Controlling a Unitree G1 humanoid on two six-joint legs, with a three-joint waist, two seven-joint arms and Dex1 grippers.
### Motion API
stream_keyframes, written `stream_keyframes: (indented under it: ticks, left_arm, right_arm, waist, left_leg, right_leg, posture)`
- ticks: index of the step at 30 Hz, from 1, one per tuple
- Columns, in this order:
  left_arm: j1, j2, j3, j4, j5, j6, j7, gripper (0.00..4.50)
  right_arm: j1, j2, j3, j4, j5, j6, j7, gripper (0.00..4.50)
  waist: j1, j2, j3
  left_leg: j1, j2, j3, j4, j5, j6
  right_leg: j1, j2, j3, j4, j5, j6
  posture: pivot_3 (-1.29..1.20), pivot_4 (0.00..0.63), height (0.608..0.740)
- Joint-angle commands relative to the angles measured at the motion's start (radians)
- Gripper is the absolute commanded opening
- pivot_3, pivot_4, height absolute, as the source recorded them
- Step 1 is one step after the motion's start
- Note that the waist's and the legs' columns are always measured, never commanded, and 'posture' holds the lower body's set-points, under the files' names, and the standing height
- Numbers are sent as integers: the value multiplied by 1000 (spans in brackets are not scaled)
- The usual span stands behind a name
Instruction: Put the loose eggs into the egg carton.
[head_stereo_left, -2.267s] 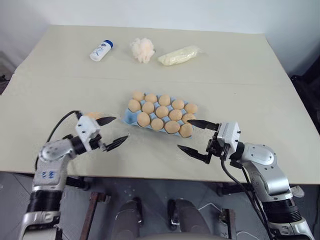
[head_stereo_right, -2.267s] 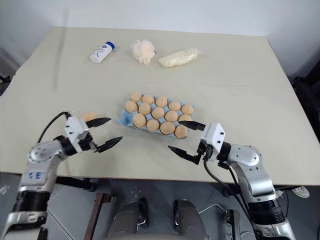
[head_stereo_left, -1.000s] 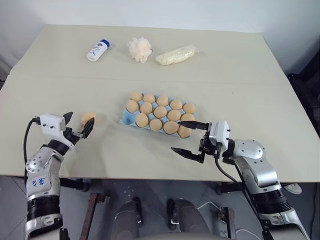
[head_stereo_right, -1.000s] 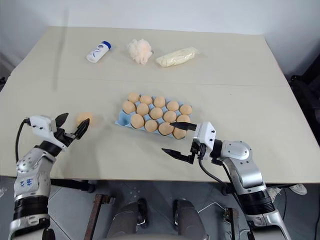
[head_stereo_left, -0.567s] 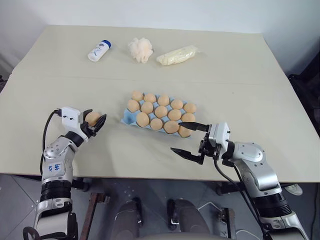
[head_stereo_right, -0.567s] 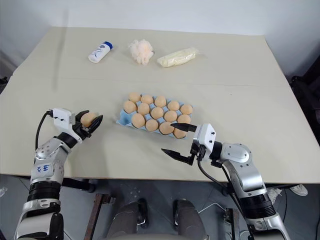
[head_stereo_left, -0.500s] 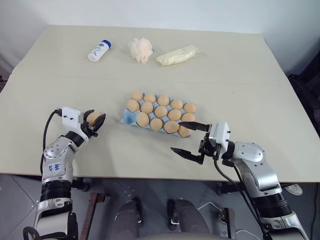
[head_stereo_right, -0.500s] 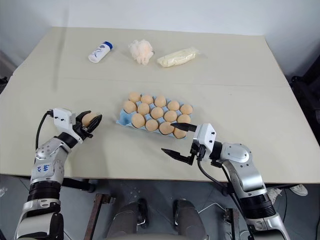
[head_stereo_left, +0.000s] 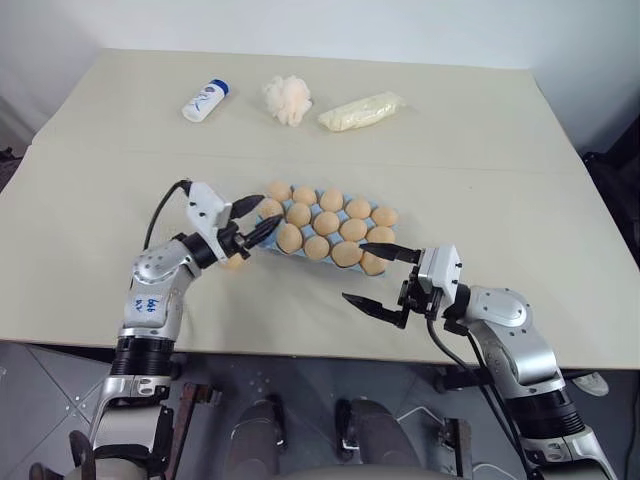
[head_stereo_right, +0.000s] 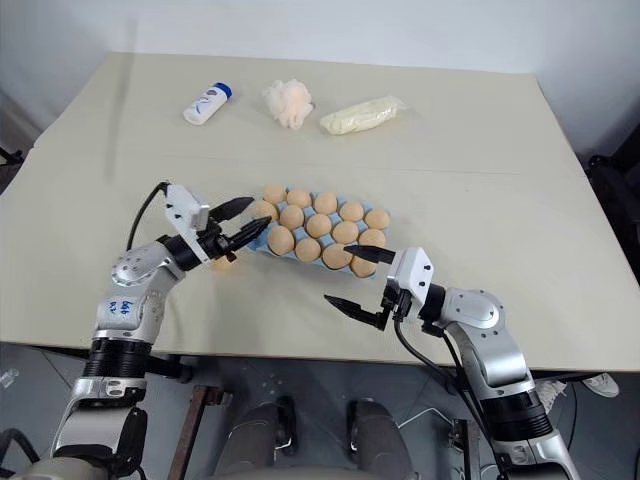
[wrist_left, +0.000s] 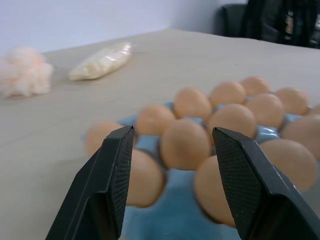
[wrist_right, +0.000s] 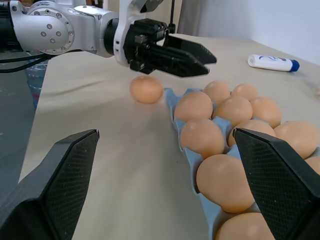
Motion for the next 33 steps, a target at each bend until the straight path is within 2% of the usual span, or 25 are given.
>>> stream_keyframes:
  ticks: [1,5,6,12,14,21,27,33]
  left_arm:
    - [-11,10,2,7,8,-17,-15,3204]
    - [-8,22,28,3,8,-25,-5,4421]
    - [-2,35,36,-3,7,-26,-11,4469]
    - [61,208,129,32,-33,-60,-146,4469]
    - [66,238,145,60,-29,-81,-166,4469]
    - [171,252,155,-92,-111,15,-250,4469]
    - [228,241,159,-158,-115,41,-226,4469]
    - [250,240,141,-188,-115,36,-244,4469]
  right_arm:
    - [7,2,-21,-56,11,-2,-20,4500]
    - [20,-1,-22,-73,11,-5,-30,4500]
    - [27,-5,-27,-84,13,-6,-33,4500]
    - [103,-94,-118,-107,48,15,-11,4500]
    - [109,-100,-130,-92,52,13,-10,4500]
    - [123,-93,-118,-86,25,12,-23,4500]
    - [152,-124,-120,-153,83,146,-19,4500]
    - [129,-123,-20,-227,90,258,1,4500]
  waist:
    - [1,0,0]
    - [3,0,0]
    - [2,0,0]
    - [-2,0,0]
    - [0,0,0]
    - [1,0,0]
    - [1,0,0]
    - [-4,0,0]
  left_leg:
    - [0,0,0,0,0,0]
    - [0,0,0,1,0,-1]
    - [0,0,0,1,0,-1]
    - [0,0,0,-1,-1,-1]
    - [0,0,0,-1,-1,-1]
    - [0,0,-1,-2,-2,-2]
    - [0,0,-1,-4,-1,-2]
    - [0,0,-1,-4,-1,-2]
  right_leg:
    - [0,0,0,0,0,0]
    - [0,-1,0,0,0,0]
    - [0,-1,0,0,0,0]
    - [0,-1,0,0,0,-1]
    - [0,-1,0,0,-1,-1]
    - [0,-3,0,-2,-1,-2]
    - [-1,-2,-1,-2,-3,-5]
    - [-1,-2,0,-1,-3,-5]
  posture:
    - [0,150,740]
    - [0,150,740]
    - [0,150,740]
    - [0,150,740]
    - [0,150,740]
    - [0,150,740]
    - [0,150,740]
    - [0,150,740]
